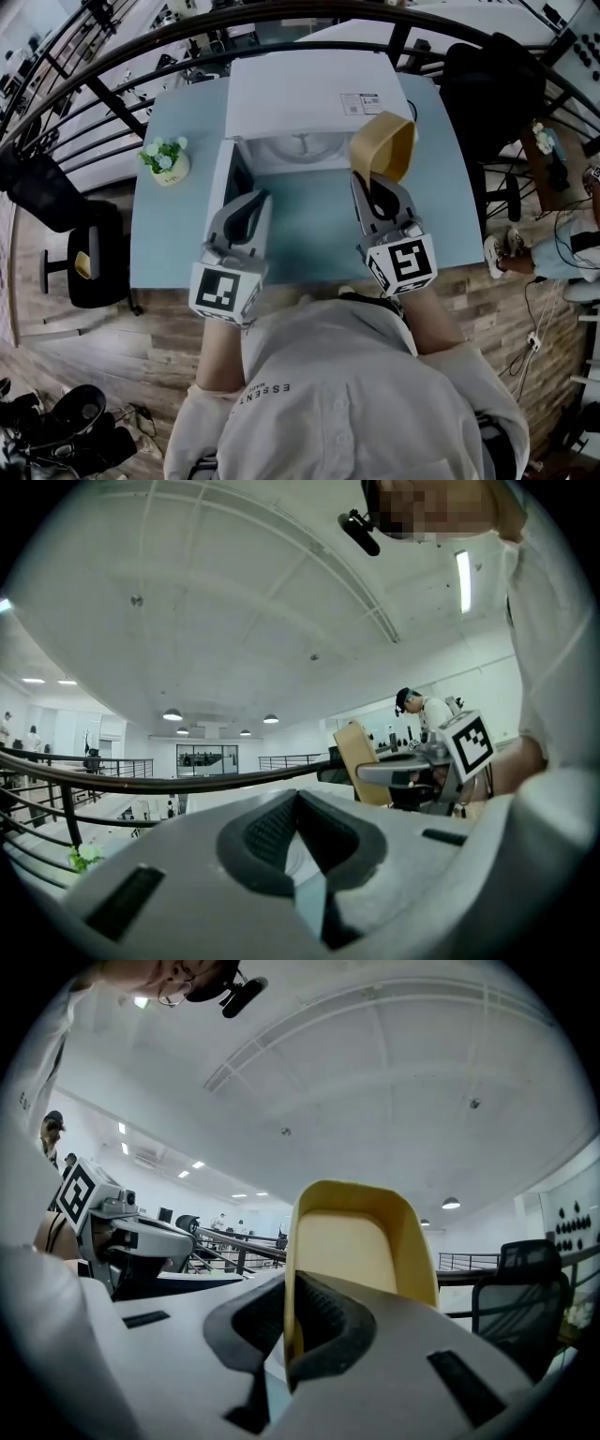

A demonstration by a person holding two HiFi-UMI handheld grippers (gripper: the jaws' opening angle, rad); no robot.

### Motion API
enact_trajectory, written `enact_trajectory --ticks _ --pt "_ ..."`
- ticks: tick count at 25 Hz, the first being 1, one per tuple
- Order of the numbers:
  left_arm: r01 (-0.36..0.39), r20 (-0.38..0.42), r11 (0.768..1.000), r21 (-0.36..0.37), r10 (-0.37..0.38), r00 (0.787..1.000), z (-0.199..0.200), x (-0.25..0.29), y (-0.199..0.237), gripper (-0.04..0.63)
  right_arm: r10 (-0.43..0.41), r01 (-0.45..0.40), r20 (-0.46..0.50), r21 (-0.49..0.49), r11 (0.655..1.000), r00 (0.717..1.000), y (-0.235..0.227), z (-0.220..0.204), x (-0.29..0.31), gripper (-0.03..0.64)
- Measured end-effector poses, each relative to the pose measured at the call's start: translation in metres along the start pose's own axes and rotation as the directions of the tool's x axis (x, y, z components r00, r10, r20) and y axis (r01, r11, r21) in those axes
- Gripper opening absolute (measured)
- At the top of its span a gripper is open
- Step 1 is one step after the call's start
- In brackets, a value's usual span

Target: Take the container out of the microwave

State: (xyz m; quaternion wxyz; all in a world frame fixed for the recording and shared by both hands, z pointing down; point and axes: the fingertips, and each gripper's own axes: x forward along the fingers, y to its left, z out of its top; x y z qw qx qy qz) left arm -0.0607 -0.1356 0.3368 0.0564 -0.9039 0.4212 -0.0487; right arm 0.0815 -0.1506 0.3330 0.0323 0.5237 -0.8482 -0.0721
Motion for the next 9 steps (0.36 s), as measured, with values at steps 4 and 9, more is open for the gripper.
enact_trajectory --ticks 4,9 --pt "-0.007 -0.001 1.000 0.004 0.007 1.000 0.0000 -0.0021 0.0013 0.002 0.006 -0.006 -0.004 -0.006 1.000 1.000 0.0046 -0.0017 0.0008 0.017" --pt "-0.012 -0.002 1.000 0.008 0.012 1.000 -0.0025 -0.0032 0.0047 0.002 0.000 0.000 -0.004 -0.005 1.000 1.000 0.0056 -0.0069 0.0033 0.017"
